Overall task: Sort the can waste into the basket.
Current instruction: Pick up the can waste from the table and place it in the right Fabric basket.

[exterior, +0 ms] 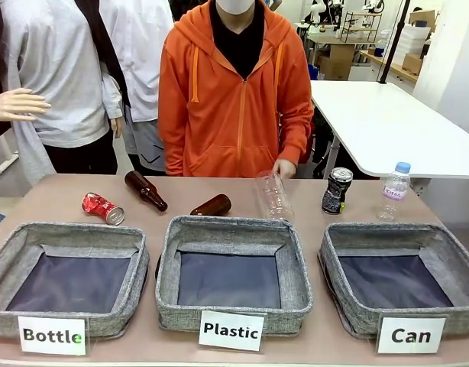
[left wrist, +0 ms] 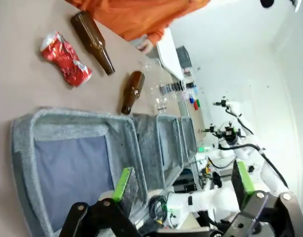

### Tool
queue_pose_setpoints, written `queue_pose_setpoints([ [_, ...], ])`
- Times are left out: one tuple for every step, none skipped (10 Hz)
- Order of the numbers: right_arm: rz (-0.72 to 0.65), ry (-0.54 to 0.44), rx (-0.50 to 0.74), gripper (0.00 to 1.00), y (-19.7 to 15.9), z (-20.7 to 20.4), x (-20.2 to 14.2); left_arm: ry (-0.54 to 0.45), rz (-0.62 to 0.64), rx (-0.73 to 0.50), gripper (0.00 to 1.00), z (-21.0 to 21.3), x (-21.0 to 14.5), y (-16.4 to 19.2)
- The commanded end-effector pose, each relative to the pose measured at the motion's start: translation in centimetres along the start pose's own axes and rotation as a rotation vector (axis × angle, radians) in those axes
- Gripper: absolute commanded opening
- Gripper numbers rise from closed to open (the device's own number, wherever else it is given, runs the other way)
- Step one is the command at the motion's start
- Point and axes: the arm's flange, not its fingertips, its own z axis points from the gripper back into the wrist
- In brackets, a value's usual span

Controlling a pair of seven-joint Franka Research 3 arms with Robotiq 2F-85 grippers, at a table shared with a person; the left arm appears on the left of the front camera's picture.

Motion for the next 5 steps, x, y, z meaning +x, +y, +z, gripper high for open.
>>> queue_pose_setpoints([
  [0.040,0.023,-0.001,1.00,0.76,0.44,-0.55,0.019,0.003,-0.017,1.00,1.01,-0.72,0.61],
  [0.040,0.023,-0.001,1.00,0.76,0.44,-0.55,0.019,0.003,-0.017,1.00,1.01,-0.72,0.61],
  [0.040,0.023,-0.001,1.00,0.76,0.44,-0.55,0.019,0.003,-0.017,1.00,1.01,-0.72,0.61],
  [0.040,0.023,-0.001,1.00,0.76,0.44,-0.55,0.019,0.003,-0.017,1.00,1.01,-0.72,0.61],
  [0.040,0.023,-0.001,1.00,0.76,0.44,-0.55,0.019,0.003,-0.017,1.00,1.01,-0.72,0.61],
])
